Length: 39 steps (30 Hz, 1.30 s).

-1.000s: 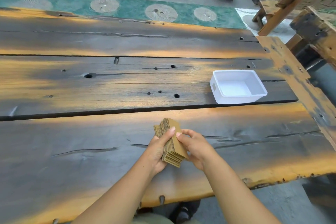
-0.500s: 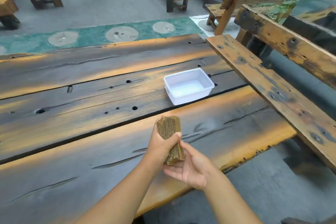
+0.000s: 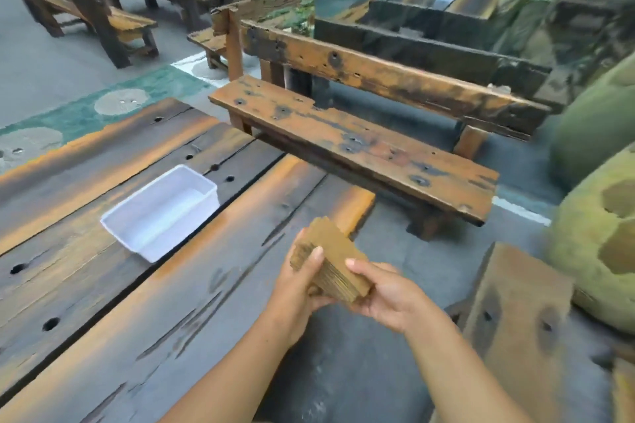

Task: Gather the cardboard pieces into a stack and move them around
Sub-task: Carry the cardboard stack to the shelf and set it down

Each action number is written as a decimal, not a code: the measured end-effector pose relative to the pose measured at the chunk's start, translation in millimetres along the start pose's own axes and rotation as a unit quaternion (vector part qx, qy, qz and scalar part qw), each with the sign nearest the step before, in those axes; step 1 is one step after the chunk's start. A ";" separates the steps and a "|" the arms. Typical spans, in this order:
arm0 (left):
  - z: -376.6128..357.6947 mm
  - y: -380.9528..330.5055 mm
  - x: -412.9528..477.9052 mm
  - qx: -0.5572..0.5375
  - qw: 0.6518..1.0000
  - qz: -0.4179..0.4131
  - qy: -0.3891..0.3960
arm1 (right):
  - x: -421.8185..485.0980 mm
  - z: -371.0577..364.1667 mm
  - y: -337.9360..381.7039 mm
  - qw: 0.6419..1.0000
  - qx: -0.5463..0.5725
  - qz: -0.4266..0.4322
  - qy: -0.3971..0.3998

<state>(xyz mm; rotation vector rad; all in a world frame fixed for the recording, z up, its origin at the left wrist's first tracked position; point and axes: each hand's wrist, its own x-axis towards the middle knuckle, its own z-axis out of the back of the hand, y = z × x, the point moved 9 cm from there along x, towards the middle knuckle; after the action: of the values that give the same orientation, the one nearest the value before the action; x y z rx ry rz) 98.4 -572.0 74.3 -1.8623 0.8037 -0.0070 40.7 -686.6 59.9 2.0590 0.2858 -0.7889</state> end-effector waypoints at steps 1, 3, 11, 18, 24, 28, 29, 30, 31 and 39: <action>-10.9 9.4 5.4 0.008 0.999 0.036 0.017 | -5.7 23.3 15.6 0.997 -0.059 0.025 -0.039; -31.4 24.7 16.6 0.035 0.995 0.087 0.044 | -20.1 65.5 41.7 0.976 -0.174 0.065 -0.118; -126.6 58.9 78.2 0.277 0.940 0.136 0.144 | -59.2 162.2 62.2 0.919 -0.269 0.091 -0.274; -238.7 73.7 140.5 0.304 0.919 0.093 0.234 | -71.1 230.5 85.0 0.885 0.116 0.219 -0.394; -322.5 100.8 154.1 0.275 0.887 0.127 0.350 | -105.5 272.2 103.5 0.791 0.201 0.253 -0.519; -368.3 122.2 135.4 0.264 0.834 0.142 0.463 | -145.7 293.3 90.8 0.756 0.189 0.227 -0.584; -377.8 127.6 130.2 0.275 0.820 0.143 0.482 | -158.3 296.3 87.6 0.748 0.168 0.215 -0.605; -387.4 134.3 124.4 0.288 0.806 0.147 0.496 | -172.4 298.3 85.2 0.737 0.146 0.206 -0.627; -397.0 142.6 117.0 0.299 0.793 0.153 0.509 | -187.6 300.8 82.6 0.724 0.126 0.202 -0.648; -496.5 199.3 13.1 0.301 0.726 0.144 0.602 | -310.9 340.9 44.5 0.592 0.143 0.271 -0.746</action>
<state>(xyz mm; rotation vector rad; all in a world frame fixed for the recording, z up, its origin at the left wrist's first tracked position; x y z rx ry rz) -174.1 -1029.8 124.5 -0.8961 1.6907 -1.2470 -323.2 -960.0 147.3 0.9186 -1.4036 -1.8539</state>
